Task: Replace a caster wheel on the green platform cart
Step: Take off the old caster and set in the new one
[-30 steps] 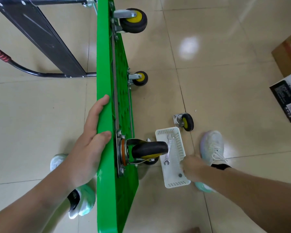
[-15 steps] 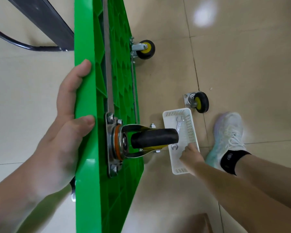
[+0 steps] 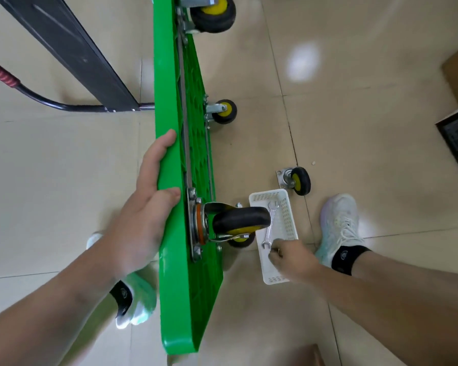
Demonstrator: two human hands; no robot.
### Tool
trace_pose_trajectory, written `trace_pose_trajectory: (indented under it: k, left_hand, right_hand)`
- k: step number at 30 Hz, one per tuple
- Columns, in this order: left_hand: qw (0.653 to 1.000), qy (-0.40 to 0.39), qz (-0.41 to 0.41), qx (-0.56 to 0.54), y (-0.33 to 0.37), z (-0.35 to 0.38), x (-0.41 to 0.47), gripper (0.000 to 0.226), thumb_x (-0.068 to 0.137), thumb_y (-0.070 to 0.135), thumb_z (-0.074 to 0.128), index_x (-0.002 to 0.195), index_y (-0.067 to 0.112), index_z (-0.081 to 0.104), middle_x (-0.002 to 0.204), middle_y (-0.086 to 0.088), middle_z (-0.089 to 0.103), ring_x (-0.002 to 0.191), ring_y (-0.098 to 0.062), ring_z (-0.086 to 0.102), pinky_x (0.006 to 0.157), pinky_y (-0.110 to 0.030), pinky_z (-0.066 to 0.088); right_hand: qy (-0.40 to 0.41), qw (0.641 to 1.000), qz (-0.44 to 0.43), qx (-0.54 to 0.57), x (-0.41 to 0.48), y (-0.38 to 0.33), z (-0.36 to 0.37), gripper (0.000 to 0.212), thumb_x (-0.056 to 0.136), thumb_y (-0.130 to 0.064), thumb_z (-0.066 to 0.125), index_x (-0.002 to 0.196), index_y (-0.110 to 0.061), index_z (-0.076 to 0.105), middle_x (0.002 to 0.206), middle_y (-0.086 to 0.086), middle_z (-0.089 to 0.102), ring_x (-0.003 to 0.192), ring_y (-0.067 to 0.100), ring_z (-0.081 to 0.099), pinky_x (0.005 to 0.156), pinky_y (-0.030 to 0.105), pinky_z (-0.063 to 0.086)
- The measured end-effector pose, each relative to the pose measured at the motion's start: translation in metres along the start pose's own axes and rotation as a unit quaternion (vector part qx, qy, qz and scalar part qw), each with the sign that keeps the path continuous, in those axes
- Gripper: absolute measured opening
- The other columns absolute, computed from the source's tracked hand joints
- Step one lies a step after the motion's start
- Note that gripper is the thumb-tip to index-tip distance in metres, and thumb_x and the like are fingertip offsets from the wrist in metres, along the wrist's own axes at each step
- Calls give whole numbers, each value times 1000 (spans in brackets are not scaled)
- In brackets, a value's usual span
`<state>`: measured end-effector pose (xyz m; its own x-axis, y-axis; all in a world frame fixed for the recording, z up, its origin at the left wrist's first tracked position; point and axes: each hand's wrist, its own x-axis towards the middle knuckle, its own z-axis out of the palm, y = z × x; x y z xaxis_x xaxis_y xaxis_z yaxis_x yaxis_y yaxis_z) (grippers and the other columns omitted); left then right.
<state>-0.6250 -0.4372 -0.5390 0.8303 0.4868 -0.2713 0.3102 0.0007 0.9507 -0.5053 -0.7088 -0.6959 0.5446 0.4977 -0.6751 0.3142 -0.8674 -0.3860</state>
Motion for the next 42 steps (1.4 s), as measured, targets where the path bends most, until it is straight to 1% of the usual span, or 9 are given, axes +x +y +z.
trace_pose_trajectory:
  k: [2,5,9,12,15,20,25,33,42]
  left_hand:
    - [999,-23,15,27,16,3,-4,77,89,20,51,144,70,32,143,45,43,141,-11,48,116,-57,39]
    - [997,-45,29,49,35,2,-8,75,79,36,47,141,75,28,153,36,34,142,-15,44,118,-57,37]
    - [995,-56,28,84,43,1,-13,72,82,39,42,145,70,22,159,18,29,143,-3,35,123,-46,29]
    - [993,-55,32,98,47,2,-14,73,85,32,40,147,64,21,159,14,29,142,0,34,124,-41,27]
    - [994,-56,25,95,45,1,-15,73,84,35,40,147,66,21,157,11,32,138,-4,39,121,-41,31]
    - [993,-60,30,98,42,0,-13,73,87,35,39,150,64,20,158,14,31,139,-2,39,120,-42,34]
    - [992,-59,35,102,39,0,-12,73,87,35,38,153,61,19,161,21,26,146,0,31,125,-43,27]
    - [994,-63,39,86,34,-1,-10,74,79,50,40,147,69,20,163,20,29,148,-9,35,123,-50,30]
    - [993,-65,46,84,29,-3,-7,73,80,48,41,146,71,20,164,19,29,149,-17,36,121,-56,32]
  right_hand:
    - [16,996,-8,84,-22,-14,-16,27,98,-27,45,72,-30,49,73,-5,57,73,20,58,60,30,47]
    - [9,981,-32,191,-62,-40,-38,24,101,-29,53,79,-30,63,78,0,70,67,9,63,63,25,52]
    - [8,896,-30,443,-116,-77,-61,11,94,-12,69,96,-20,77,88,11,77,77,19,71,81,35,61]
    - [-2,850,-28,526,-142,-96,-71,15,89,-7,73,103,-11,76,90,15,77,76,22,71,84,33,60]
    - [9,846,-45,531,-150,-107,-71,23,86,-4,75,107,-10,66,82,10,75,72,19,69,73,24,55]
    - [55,869,-64,488,-138,-117,-65,22,81,-9,81,86,-30,76,83,1,75,77,12,69,83,32,56]
    - [53,854,-91,510,-128,-127,-59,26,91,-6,70,95,-31,75,81,-12,76,79,-2,69,74,12,50]
    - [72,844,-62,527,-113,-135,-29,18,83,-3,77,90,-19,72,80,2,75,77,12,70,72,23,53]
    - [24,818,-24,574,-97,-148,-12,18,81,-21,80,98,-20,76,96,5,77,97,24,73,97,48,55]
